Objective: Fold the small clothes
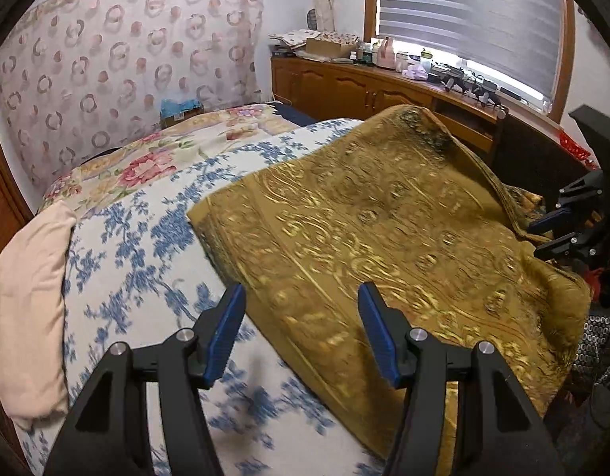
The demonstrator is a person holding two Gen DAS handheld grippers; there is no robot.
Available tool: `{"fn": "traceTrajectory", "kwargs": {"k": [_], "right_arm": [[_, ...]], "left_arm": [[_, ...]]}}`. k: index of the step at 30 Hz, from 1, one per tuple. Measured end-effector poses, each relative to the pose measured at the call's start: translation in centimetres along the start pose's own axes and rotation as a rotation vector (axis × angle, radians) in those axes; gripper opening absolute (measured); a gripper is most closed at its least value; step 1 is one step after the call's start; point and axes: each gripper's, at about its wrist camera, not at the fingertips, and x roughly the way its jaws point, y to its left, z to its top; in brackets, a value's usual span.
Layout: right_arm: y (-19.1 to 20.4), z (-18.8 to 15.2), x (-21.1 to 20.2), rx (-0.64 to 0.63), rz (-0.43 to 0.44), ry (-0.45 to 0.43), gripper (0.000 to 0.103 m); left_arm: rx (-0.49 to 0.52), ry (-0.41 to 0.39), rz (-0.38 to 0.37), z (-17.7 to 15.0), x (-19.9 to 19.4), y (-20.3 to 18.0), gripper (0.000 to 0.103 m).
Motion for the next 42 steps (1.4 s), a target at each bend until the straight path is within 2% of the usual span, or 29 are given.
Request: {"fn": "traceTrajectory", "kwargs": {"k": [2, 5, 14, 15, 16, 17, 23, 25, 28, 29, 32, 34, 37, 40, 42], "right_arm": [[-0.7, -1.6, -0.5, 0.019, -0.022, 0.003, 0.036], [-1.9, -3.2, -1.6, 0.079, -0.021, -0.044, 0.036], [-1.3, -5.7, -1.0, 0.191, 0.047, -0.177, 0.036], [-1.3, -5.7, -0.9, 0.188, 0.051, -0.190, 0.033], [-1.2, -5.9, -0.8, 0.189, 0.055, -0.202, 0.015], [-1.2, -5.8, -0.8, 0.190, 0.057, -0.208, 0.007], [-2.7, -6.3, -4.5, 0.179, -0.002, -0.283, 0.004], [-3.5, -6.8, -5.2, 0.190, -0.015, -0.275, 0.004], [-3.5, -7.2, -3.7, 0.176, -0.039, -0.206, 0.004], [-3.4, -7.2, -3.3, 0.174, -0.042, -0.200, 0.007], [-3.4, -6.9, -3.3, 0.185, -0.033, -0.227, 0.015], [-3.5, -6.6, -3.5, 0.189, -0.047, -0.246, 0.030], [-4.1, -5.5, -4.1, 0.194, -0.077, -0.283, 0.031], [-5.0, -3.8, -4.5, 0.208, -0.079, -0.334, 0.034], [-5.2, -2.6, -4.2, 0.210, -0.071, -0.338, 0.034]], "left_arm": [[-0.003, 0.000, 0.000, -0.4, -0.4, -0.7, 0.058], [-0.013, 0.000, -0.002, -1.0, -1.1, -1.5, 0.058], [-0.044, 0.041, 0.005, -3.0, -2.0, -1.9, 0.058], [-0.047, 0.049, 0.009, -3.2, -1.8, -1.9, 0.058], [-0.049, 0.051, 0.014, -3.4, -1.8, -1.8, 0.058], [-0.051, 0.050, 0.015, -3.5, -1.8, -1.8, 0.058], [-0.065, 0.036, 0.020, -4.0, -2.4, -1.8, 0.058], [-0.076, 0.039, 0.010, -4.2, -2.3, -1.7, 0.058], [-0.081, 0.053, 0.006, -4.6, -2.0, -1.7, 0.058], [-0.084, 0.058, 0.006, -4.9, -1.9, -1.7, 0.058], [-0.099, 0.068, -0.001, -5.3, -1.9, -1.6, 0.058], [-0.100, 0.076, -0.002, -5.5, -1.9, -1.6, 0.058], [-0.100, 0.083, 0.002, -5.7, -1.7, -1.9, 0.058], [-0.107, 0.088, 0.002, -6.0, -1.5, -1.9, 0.058], [-0.109, 0.089, 0.000, -6.3, -1.7, -2.0, 0.058]]}}
